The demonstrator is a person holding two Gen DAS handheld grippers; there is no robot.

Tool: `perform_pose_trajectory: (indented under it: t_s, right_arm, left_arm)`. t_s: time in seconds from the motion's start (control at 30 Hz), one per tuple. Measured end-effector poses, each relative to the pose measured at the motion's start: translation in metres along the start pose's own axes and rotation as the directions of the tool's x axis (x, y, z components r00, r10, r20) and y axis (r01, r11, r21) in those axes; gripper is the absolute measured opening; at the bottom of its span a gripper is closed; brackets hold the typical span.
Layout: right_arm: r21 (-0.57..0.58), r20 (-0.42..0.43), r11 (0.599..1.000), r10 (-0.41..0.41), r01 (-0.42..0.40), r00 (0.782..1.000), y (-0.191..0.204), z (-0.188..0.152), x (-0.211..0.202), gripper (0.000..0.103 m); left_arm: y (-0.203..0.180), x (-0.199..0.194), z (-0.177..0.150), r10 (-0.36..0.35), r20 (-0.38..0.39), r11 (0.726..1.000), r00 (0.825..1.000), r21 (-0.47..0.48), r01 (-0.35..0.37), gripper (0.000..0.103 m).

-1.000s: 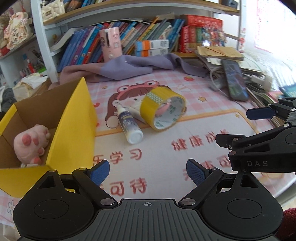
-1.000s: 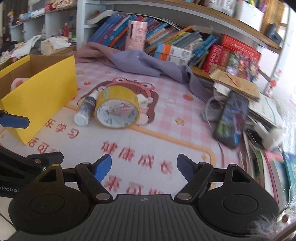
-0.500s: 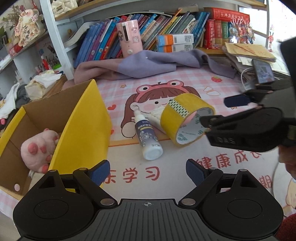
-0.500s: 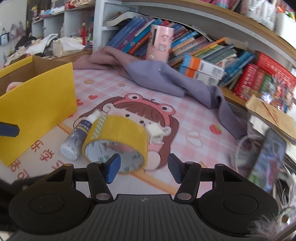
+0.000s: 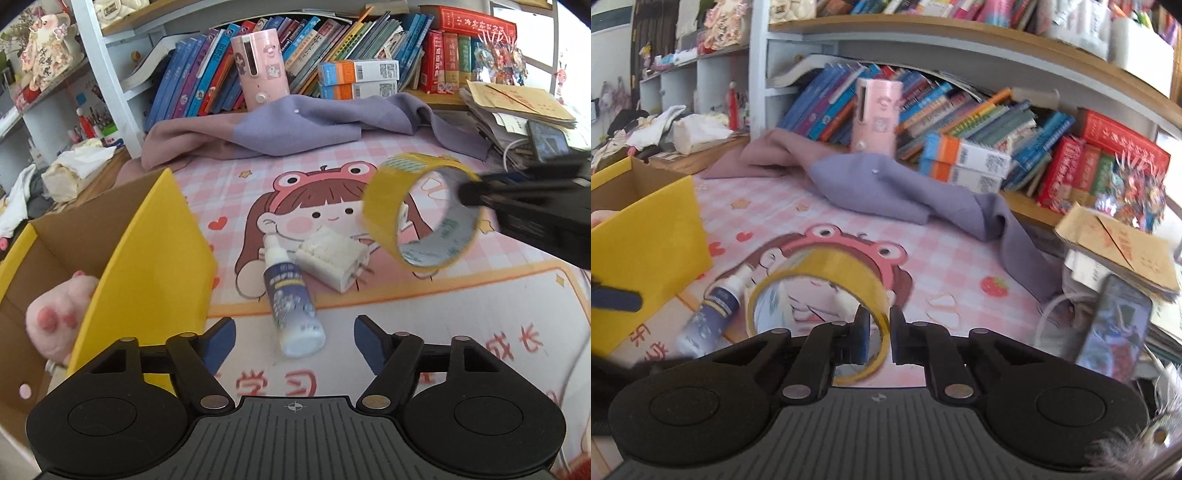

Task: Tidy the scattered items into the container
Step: 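Grasp the yellow tape roll by its rim with the right gripper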

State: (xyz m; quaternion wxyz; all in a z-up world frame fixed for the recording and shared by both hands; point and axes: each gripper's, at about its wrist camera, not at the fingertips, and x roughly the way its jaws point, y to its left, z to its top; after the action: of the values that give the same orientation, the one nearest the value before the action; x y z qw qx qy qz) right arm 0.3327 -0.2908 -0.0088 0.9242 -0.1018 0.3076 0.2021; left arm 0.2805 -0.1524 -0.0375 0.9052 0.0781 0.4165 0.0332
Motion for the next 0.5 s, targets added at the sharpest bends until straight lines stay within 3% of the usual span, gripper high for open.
perform_pose_trajectory:
  t_s: [0.27, 0.5]
  right_arm:
    - [0.083, -0.16, 0.995, 0.062, -0.049, 0.985, -0.013, -0.024, -0.014, 0.009]
    - [0.092, -0.162, 0.995, 0.052, -0.037, 0.986, -0.011, -0.023, -0.005, 0.007]
  left_arm:
    - [0.001, 0.032, 0.012, -0.001, -0.039, 0.998, 0.999, -0.058, -0.001, 0.06]
    - [0.009, 0.047, 0.011, -0.003, -0.081, 0.993, 0.997, -0.12, -0.006, 0.05]
